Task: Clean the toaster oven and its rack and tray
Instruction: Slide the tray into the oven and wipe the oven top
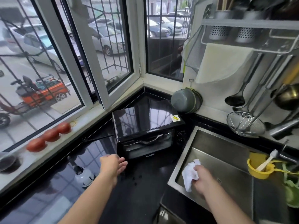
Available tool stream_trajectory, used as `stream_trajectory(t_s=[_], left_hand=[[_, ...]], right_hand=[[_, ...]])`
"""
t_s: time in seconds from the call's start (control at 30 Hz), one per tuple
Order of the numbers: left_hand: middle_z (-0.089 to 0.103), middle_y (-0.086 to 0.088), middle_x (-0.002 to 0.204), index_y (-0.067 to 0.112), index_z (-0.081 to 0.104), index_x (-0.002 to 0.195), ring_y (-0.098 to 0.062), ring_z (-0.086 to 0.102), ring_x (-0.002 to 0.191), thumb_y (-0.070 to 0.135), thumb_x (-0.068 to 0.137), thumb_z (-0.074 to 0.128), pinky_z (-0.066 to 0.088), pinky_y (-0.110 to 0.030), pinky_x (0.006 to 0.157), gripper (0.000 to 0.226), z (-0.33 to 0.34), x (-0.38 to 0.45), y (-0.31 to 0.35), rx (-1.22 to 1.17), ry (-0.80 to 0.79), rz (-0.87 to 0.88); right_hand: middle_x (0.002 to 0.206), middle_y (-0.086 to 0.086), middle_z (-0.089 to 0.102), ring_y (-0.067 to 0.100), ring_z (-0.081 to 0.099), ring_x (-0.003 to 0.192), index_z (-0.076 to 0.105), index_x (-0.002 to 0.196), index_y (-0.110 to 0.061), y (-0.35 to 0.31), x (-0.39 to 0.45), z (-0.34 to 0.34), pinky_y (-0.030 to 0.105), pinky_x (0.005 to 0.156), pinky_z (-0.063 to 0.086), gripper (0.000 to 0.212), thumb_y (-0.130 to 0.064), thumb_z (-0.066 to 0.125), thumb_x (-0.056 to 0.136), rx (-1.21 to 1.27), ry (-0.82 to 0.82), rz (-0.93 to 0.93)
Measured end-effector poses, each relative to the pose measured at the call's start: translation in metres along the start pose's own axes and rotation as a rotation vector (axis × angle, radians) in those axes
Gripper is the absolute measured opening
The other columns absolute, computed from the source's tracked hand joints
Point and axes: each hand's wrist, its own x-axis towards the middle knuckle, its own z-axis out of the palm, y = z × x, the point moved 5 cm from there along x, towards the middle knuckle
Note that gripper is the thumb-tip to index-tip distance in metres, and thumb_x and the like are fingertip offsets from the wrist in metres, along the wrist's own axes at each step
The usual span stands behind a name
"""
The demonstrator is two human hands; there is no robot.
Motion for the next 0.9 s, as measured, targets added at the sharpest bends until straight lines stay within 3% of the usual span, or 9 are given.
stream_trajectory(t_s=[0.1, 0.2, 0.3, 0.47, 0.63, 0.73, 0.8, 0.87, 0.9], left_hand=[[0.049, -0.015, 0.138, 0.013, 0.04, 0.15, -0.031, 0.05, 0.122, 0.016, 0.092, 0.068, 0.05, -0.039, 0.098, 0.065, -0.005, -0.021, 0.029, 0.674, 0.188, 0.613], [0.014, -0.009, 0.167, 0.034, 0.026, 0.162, -0.032, 0.011, 0.154, 0.041, 0.087, 0.079, 0.018, -0.046, 0.126, 0.092, 0.028, -0.027, 0.059, 1.226, 0.105, 1.073], [-0.011, -0.002, 0.173, 0.043, 0.008, 0.163, -0.03, -0.011, 0.159, 0.052, 0.091, 0.072, 0.009, -0.044, 0.127, 0.097, 0.055, 0.008, 0.074, 1.535, -0.104, 0.977], [0.006, 0.001, 0.173, 0.047, 0.013, 0.161, -0.027, -0.003, 0.16, 0.041, 0.101, 0.061, 0.007, -0.04, 0.128, 0.077, 0.057, 0.041, 0.066, 1.528, -0.126, 1.0], [0.01, 0.002, 0.173, 0.047, 0.017, 0.161, -0.025, -0.001, 0.16, 0.04, 0.101, 0.061, 0.003, -0.036, 0.127, 0.075, 0.058, 0.043, 0.072, 1.55, -0.15, 1.022], [0.007, 0.006, 0.173, 0.049, 0.016, 0.161, -0.023, -0.004, 0.16, 0.04, 0.102, 0.06, -0.001, -0.033, 0.126, 0.074, 0.058, 0.041, 0.077, 1.561, -0.198, 0.975], [0.006, 0.007, 0.173, 0.05, 0.015, 0.16, -0.021, -0.004, 0.16, 0.04, 0.103, 0.059, -0.001, -0.033, 0.126, 0.073, 0.058, 0.042, 0.079, 1.564, -0.223, 0.954], [0.006, 0.008, 0.173, 0.051, 0.016, 0.16, -0.021, -0.004, 0.16, 0.039, 0.103, 0.059, -0.001, -0.033, 0.126, 0.073, 0.057, 0.043, 0.08, 1.558, -0.237, 0.942], [0.006, 0.008, 0.173, 0.051, 0.015, 0.16, -0.021, -0.004, 0.16, 0.038, 0.102, 0.059, -0.001, -0.033, 0.126, 0.073, 0.057, 0.043, 0.08, 1.558, -0.241, 0.938]], right_hand=[[0.076, -0.001, 0.043, 0.017, 0.042, 0.059, 0.049, 0.074, -0.025, 0.005, 0.009, 0.006, 0.02, 0.048, 0.037, 0.028, -0.004, 0.046, 0.092, 0.07, 0.027, 0.067], [0.081, 0.001, 0.046, 0.019, 0.051, 0.063, 0.046, 0.074, -0.025, 0.026, 0.028, 0.024, 0.027, 0.051, 0.051, 0.03, -0.003, 0.049, 0.094, -0.042, -0.067, 0.053], [0.079, 0.004, 0.046, 0.019, 0.047, 0.067, 0.043, 0.074, -0.021, 0.045, 0.041, 0.064, 0.029, 0.055, 0.052, 0.036, 0.009, 0.037, 0.093, 0.025, -0.202, 0.074], [0.106, 0.02, 0.06, 0.02, 0.062, 0.095, 0.055, 0.115, 0.0, 0.03, 0.093, 0.102, 0.025, 0.087, 0.053, 0.02, -0.001, 0.045, 0.098, 0.253, 0.011, -0.032], [0.095, 0.008, 0.063, 0.012, 0.061, 0.071, 0.062, 0.093, -0.007, 0.042, 0.107, 0.106, 0.024, 0.076, 0.056, 0.012, -0.001, 0.052, 0.097, 0.216, 0.155, -0.047], [0.123, 0.033, 0.058, 0.032, 0.057, 0.082, 0.061, 0.113, 0.012, 0.036, 0.098, 0.111, 0.031, 0.062, 0.044, 0.021, 0.001, 0.048, 0.1, -0.259, 0.118, -0.162], [0.145, 0.028, 0.041, 0.022, 0.053, 0.108, 0.045, 0.14, 0.005, 0.03, 0.082, 0.131, 0.022, 0.073, 0.051, 0.041, -0.006, 0.049, 0.101, -0.686, 0.046, -0.189], [0.156, 0.01, 0.024, 0.02, 0.031, 0.142, 0.031, 0.153, -0.018, 0.041, 0.058, 0.158, 0.037, 0.108, 0.04, 0.059, -0.023, 0.054, 0.099, -1.57, -0.102, -0.401], [0.158, 0.008, 0.021, 0.026, 0.021, 0.147, 0.028, 0.154, -0.021, 0.047, 0.049, 0.172, 0.045, 0.115, 0.032, 0.061, -0.03, 0.053, 0.1, -1.724, -0.128, -0.378]])
